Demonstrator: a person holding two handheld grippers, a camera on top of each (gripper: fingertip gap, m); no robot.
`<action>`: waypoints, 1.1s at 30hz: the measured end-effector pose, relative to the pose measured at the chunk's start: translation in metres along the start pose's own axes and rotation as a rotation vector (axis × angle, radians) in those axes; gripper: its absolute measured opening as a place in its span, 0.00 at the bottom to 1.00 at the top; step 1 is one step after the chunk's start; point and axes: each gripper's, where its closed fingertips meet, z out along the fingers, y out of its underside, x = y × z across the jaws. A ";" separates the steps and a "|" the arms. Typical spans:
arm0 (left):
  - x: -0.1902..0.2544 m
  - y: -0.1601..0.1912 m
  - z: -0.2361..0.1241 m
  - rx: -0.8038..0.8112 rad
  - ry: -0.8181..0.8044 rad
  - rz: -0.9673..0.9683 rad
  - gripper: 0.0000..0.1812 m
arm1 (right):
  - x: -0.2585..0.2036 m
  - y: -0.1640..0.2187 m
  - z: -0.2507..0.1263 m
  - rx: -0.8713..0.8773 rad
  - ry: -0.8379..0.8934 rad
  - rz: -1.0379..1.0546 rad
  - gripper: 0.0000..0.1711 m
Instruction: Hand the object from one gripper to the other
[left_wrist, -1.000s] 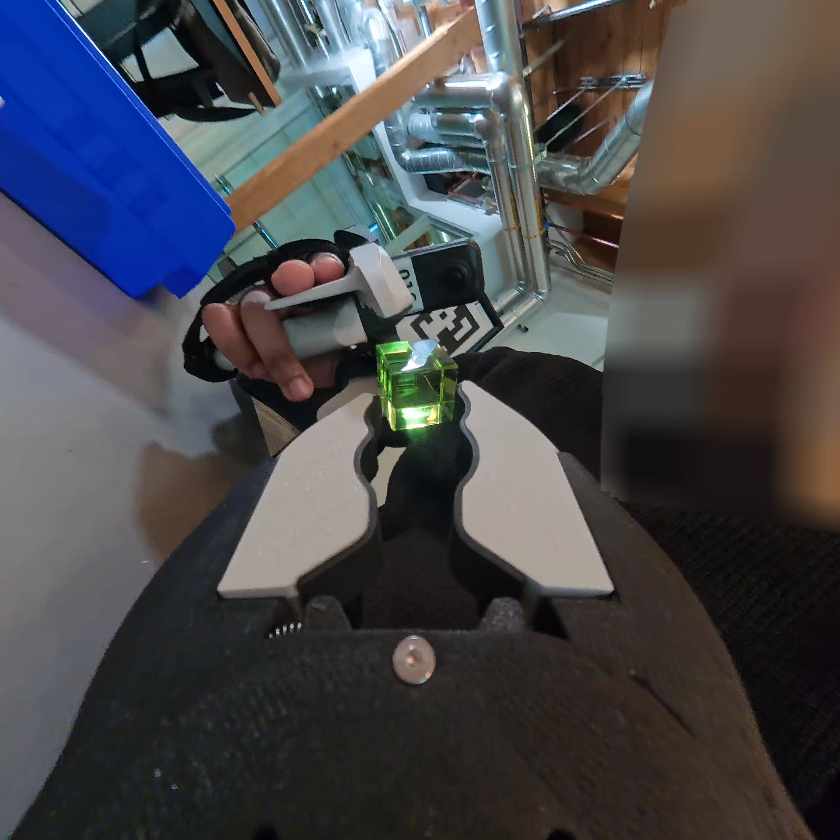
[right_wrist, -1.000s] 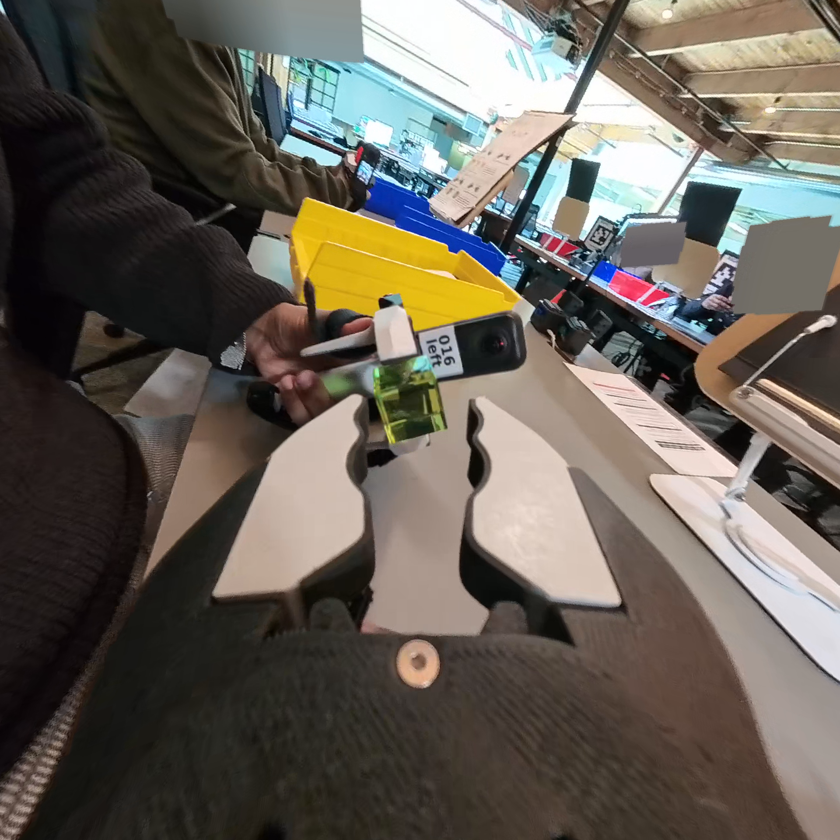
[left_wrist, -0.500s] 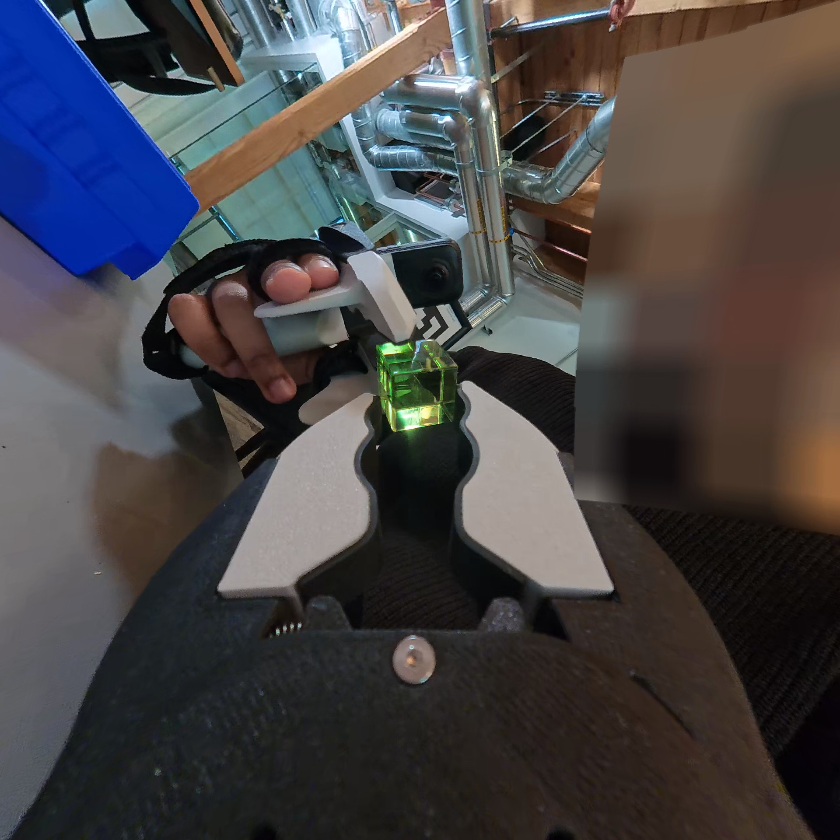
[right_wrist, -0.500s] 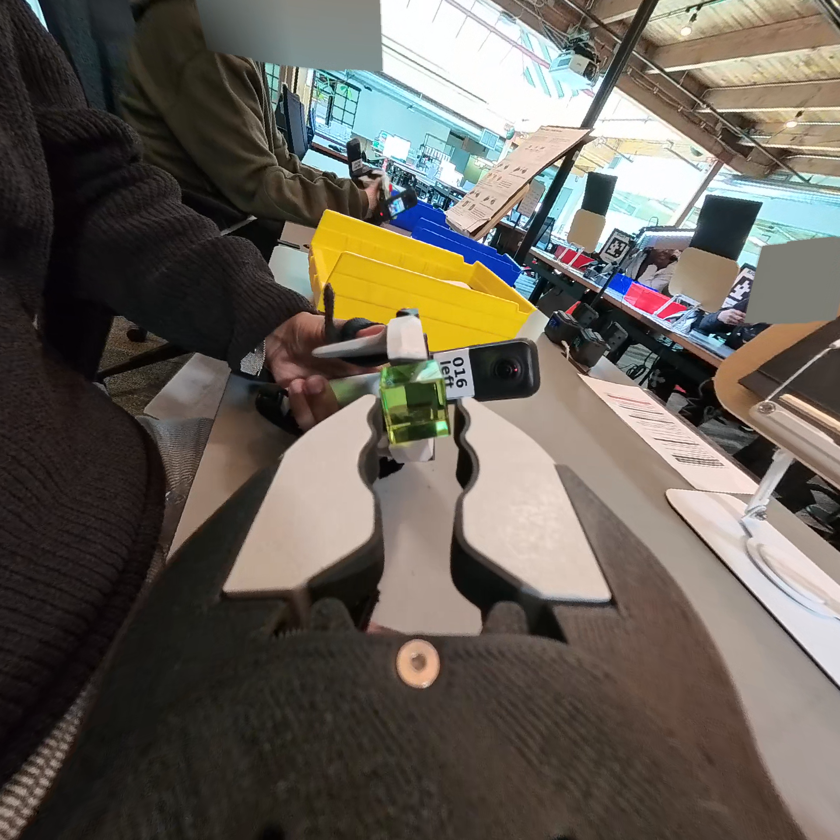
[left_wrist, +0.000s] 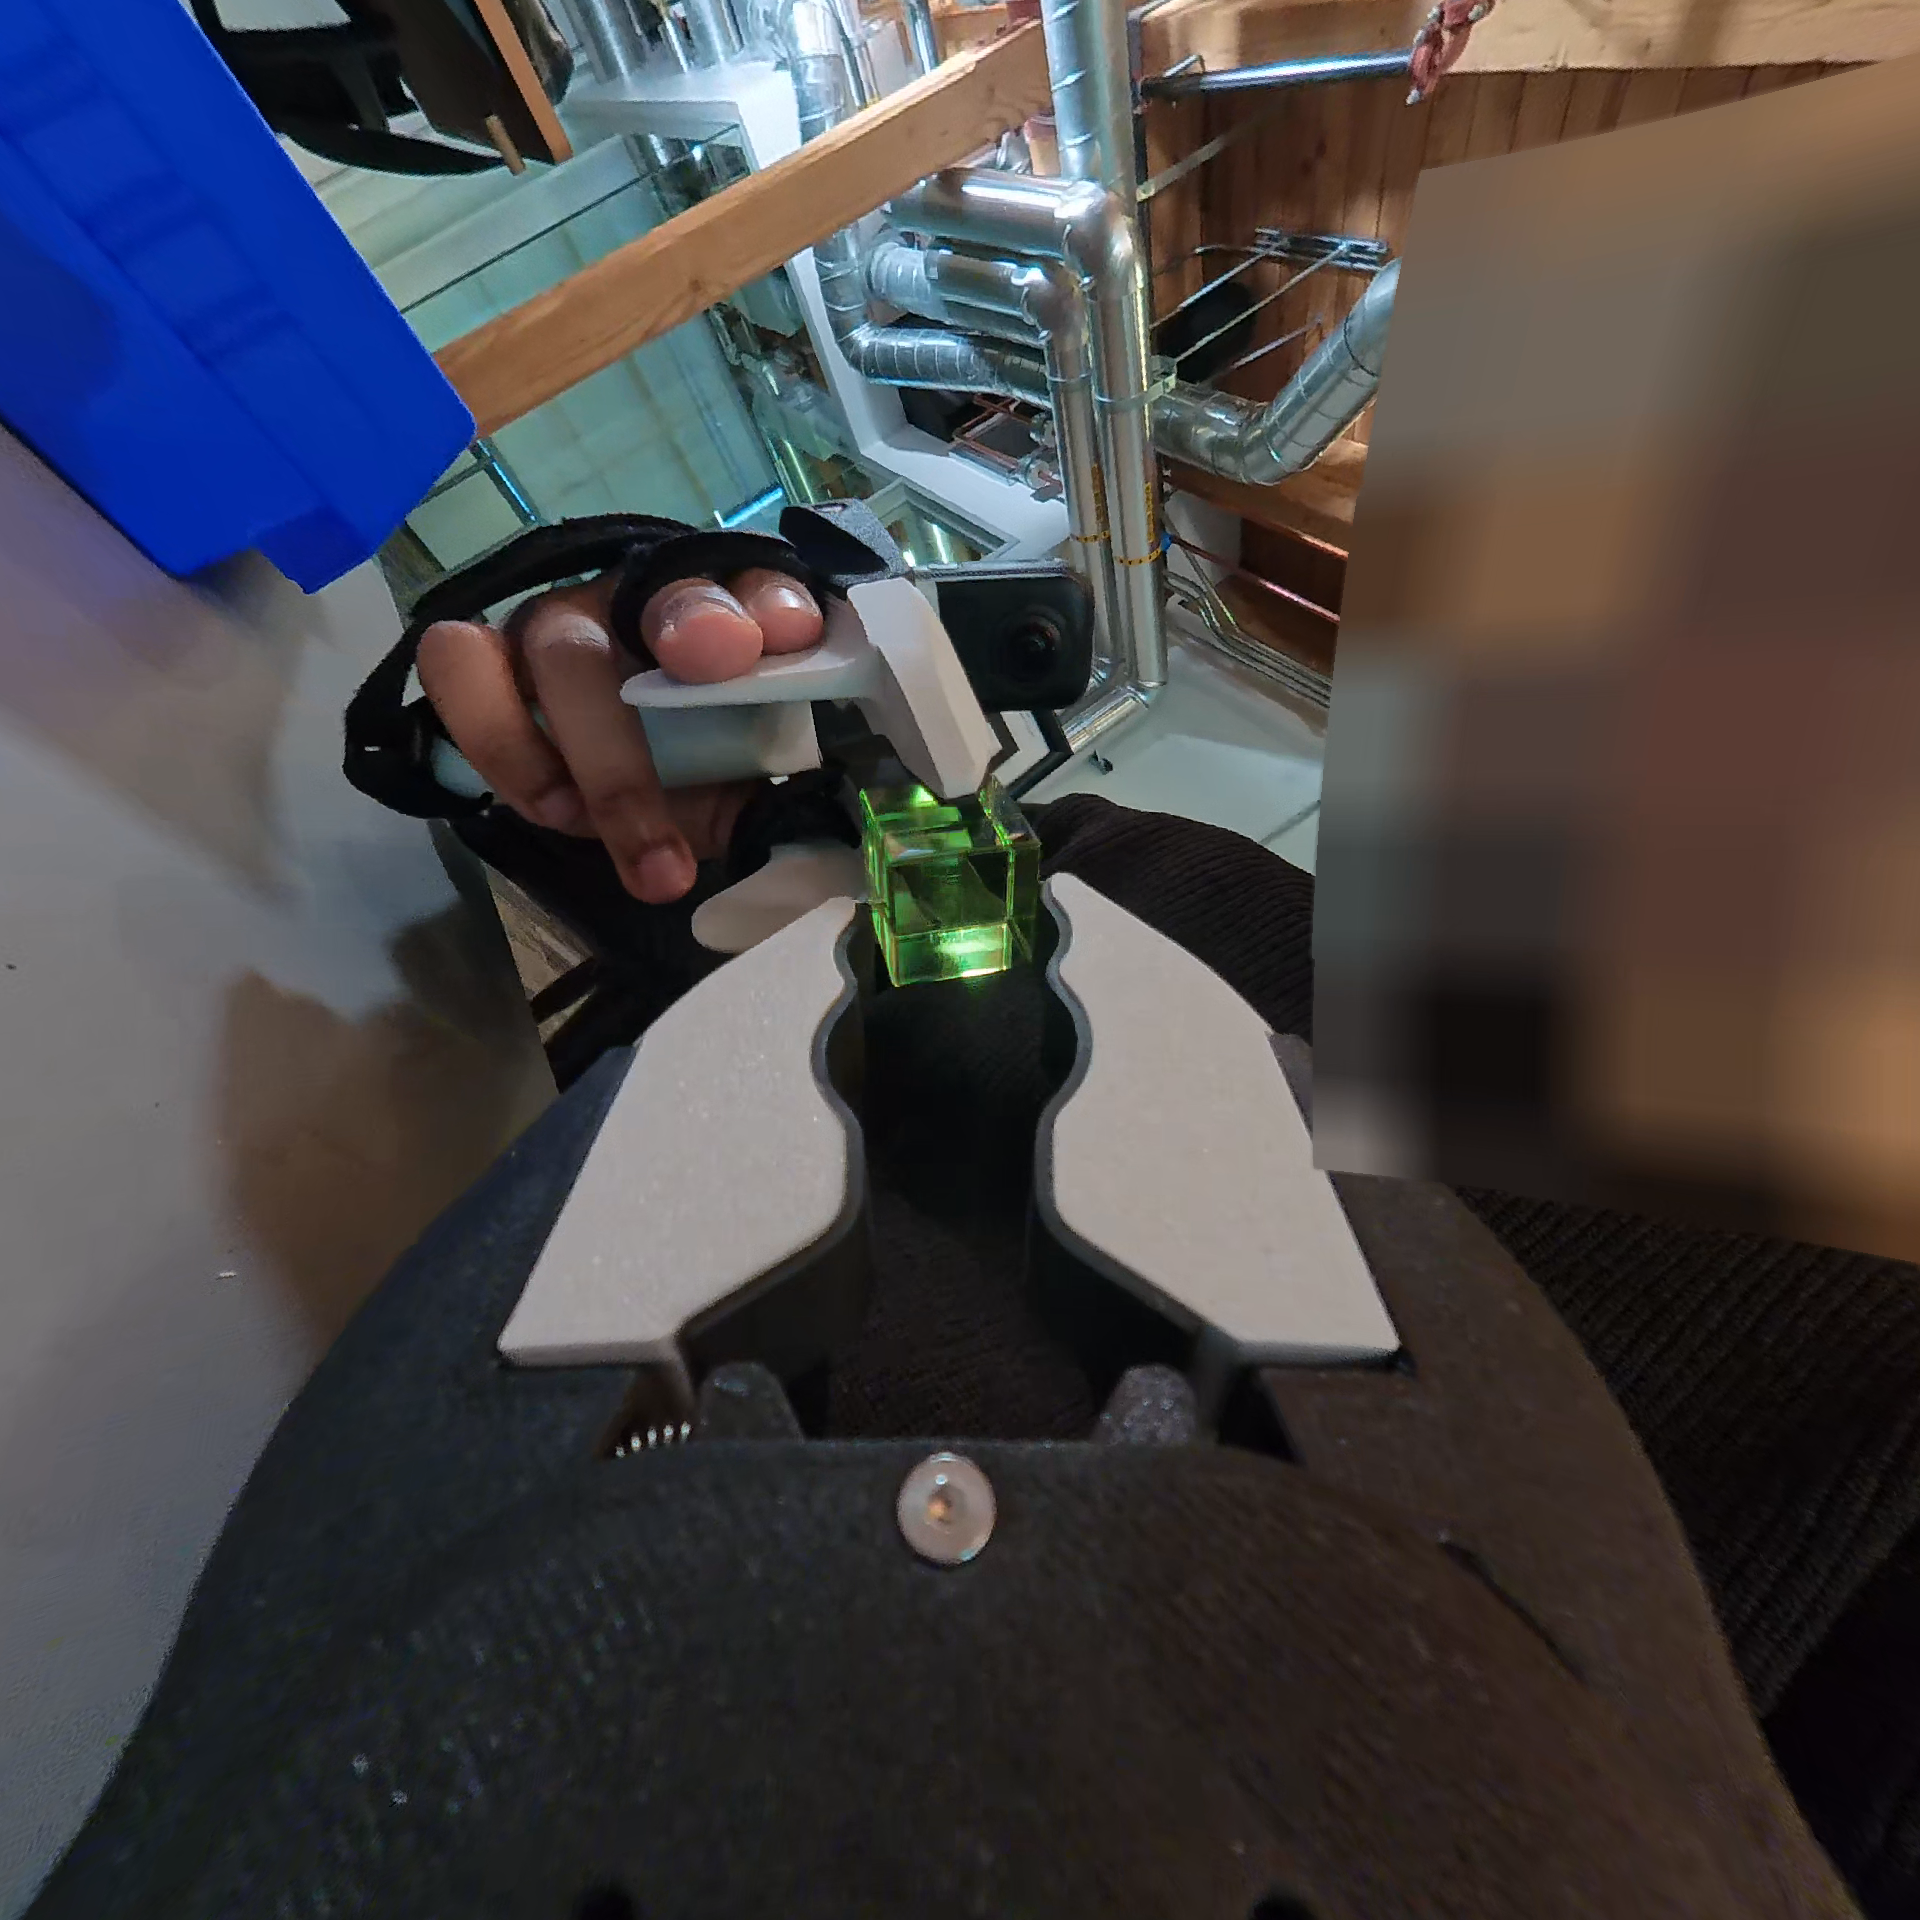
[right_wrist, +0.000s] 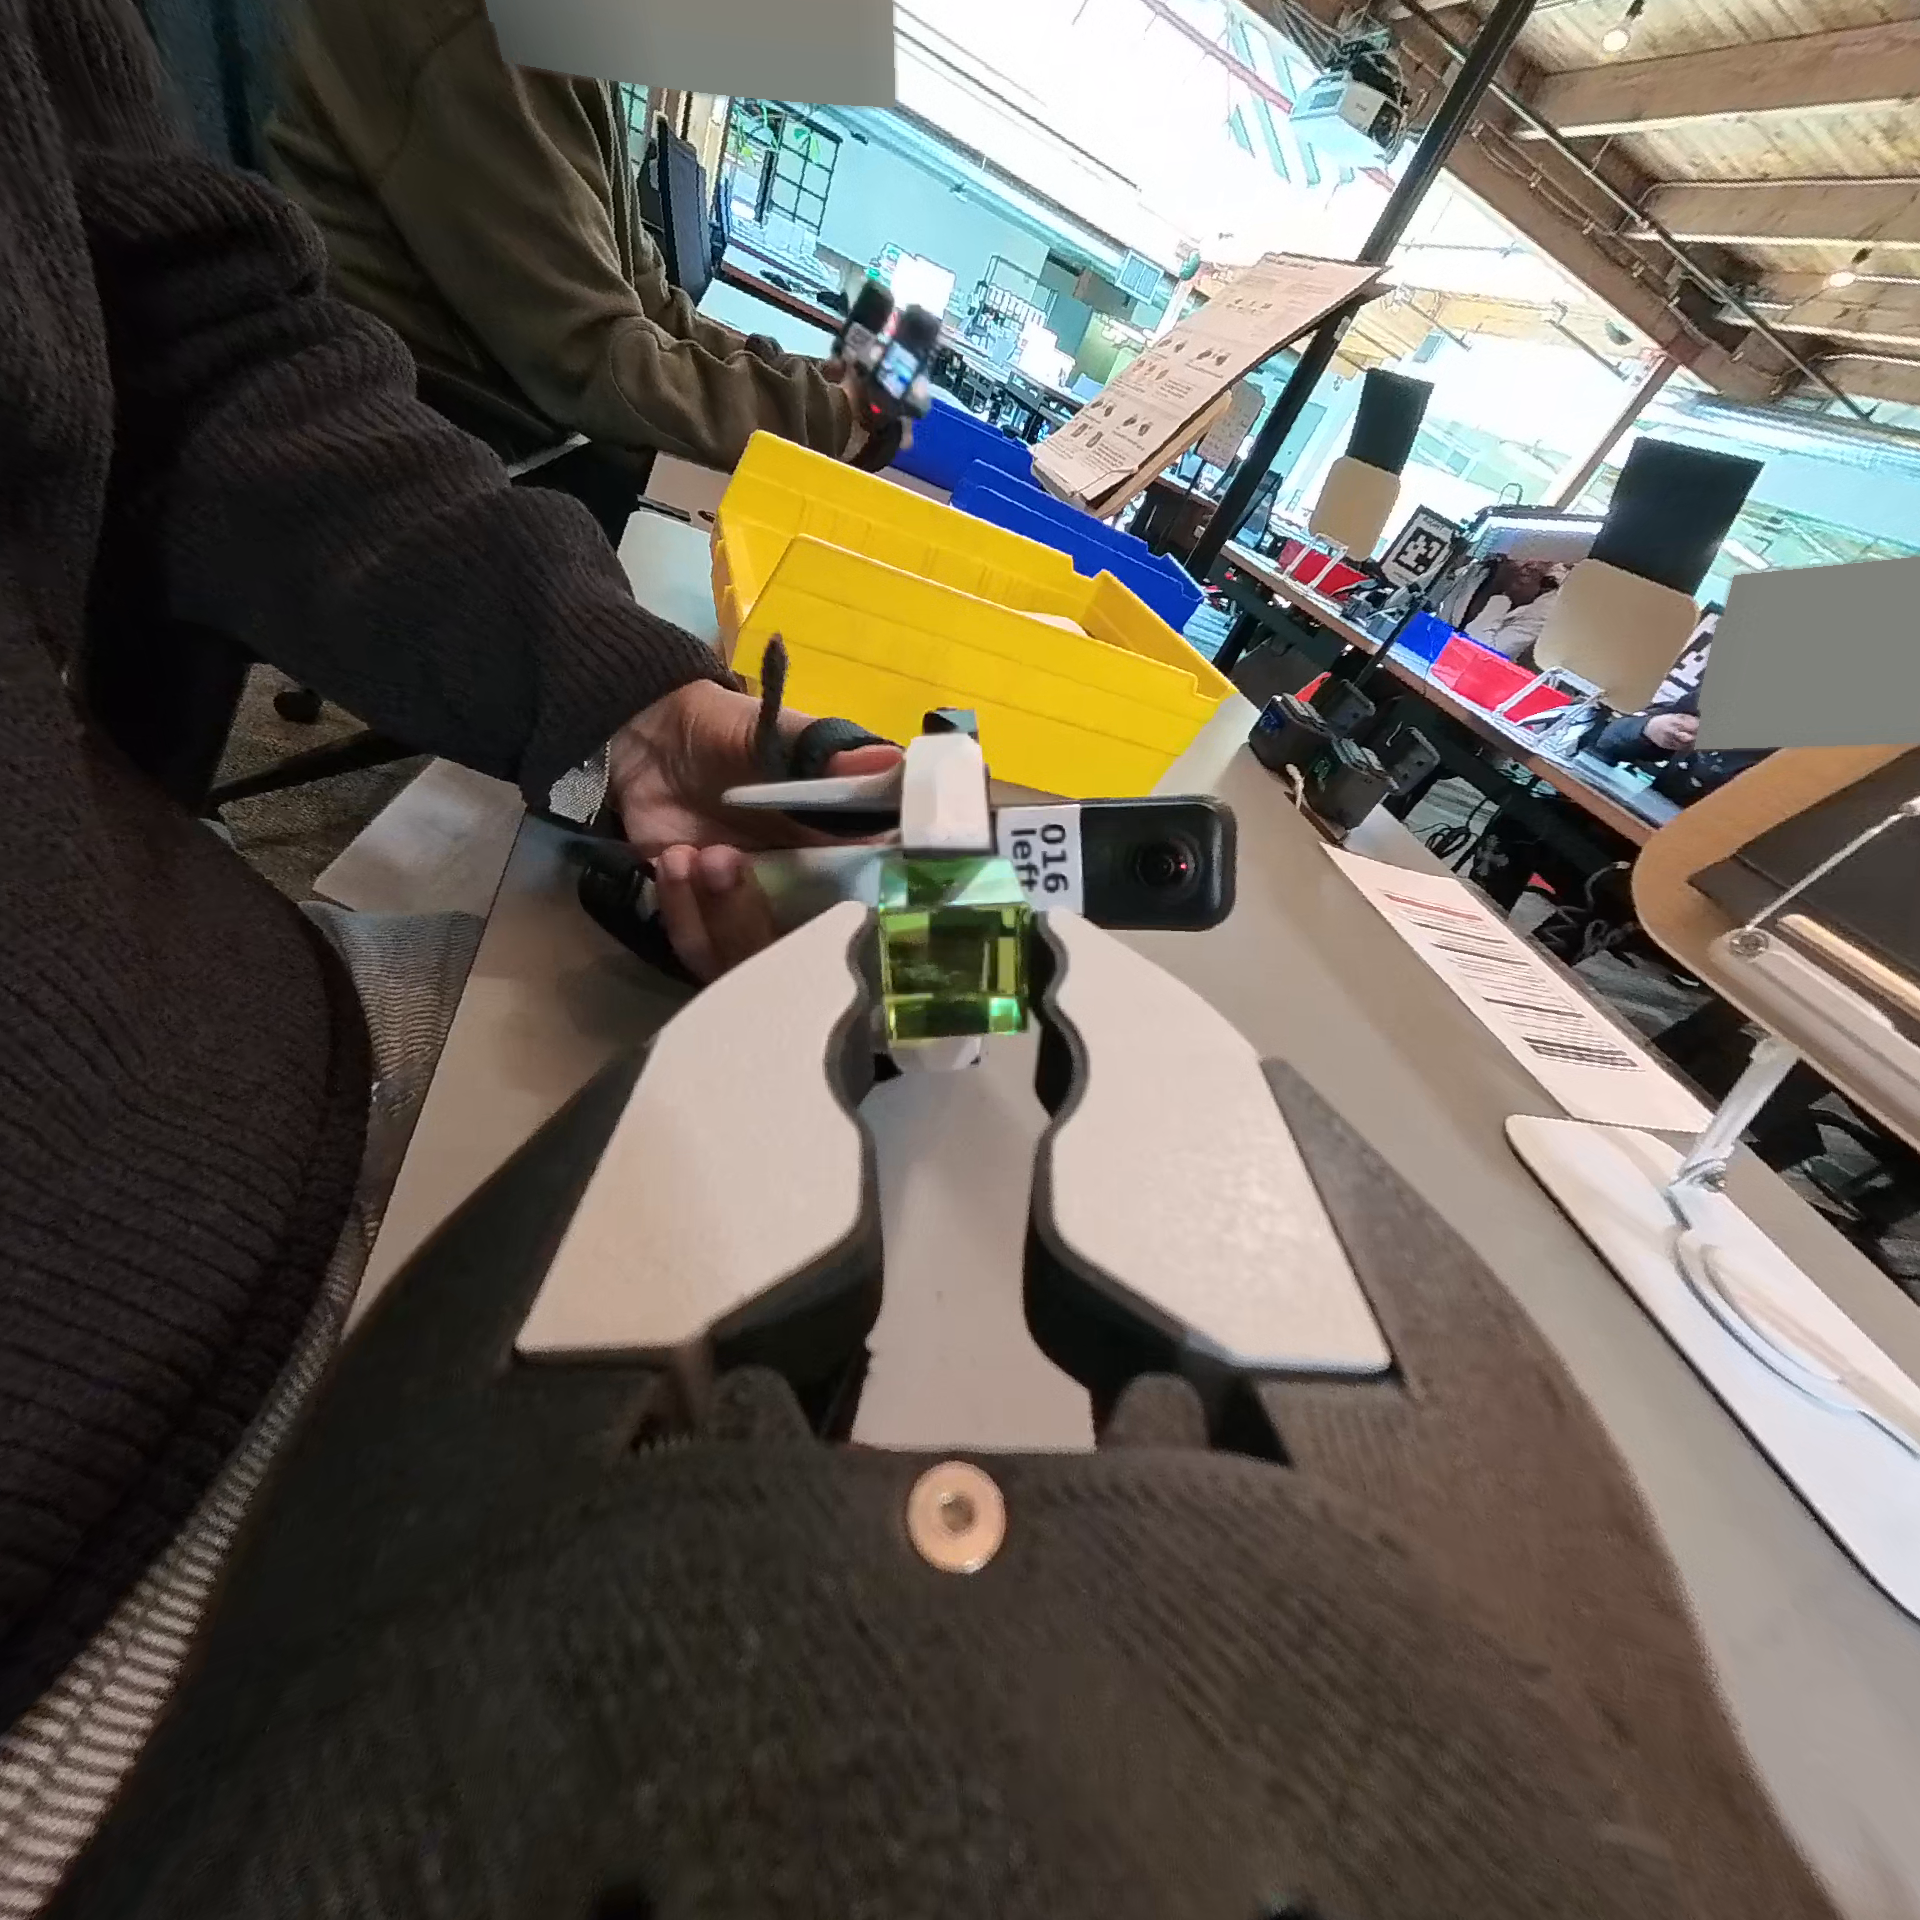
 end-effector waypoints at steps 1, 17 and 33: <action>-0.001 -0.002 -0.001 0.011 -0.009 0.006 0.18 | 0.001 0.001 0.000 -0.010 0.008 -0.004 0.16; -0.068 -0.010 -0.031 0.019 -0.652 0.203 0.34 | 0.019 0.073 0.005 -0.647 0.246 -0.393 0.16; -0.079 -0.011 -0.039 -0.082 -0.884 0.403 0.17 | 0.009 0.087 0.008 -0.865 0.298 -0.346 0.16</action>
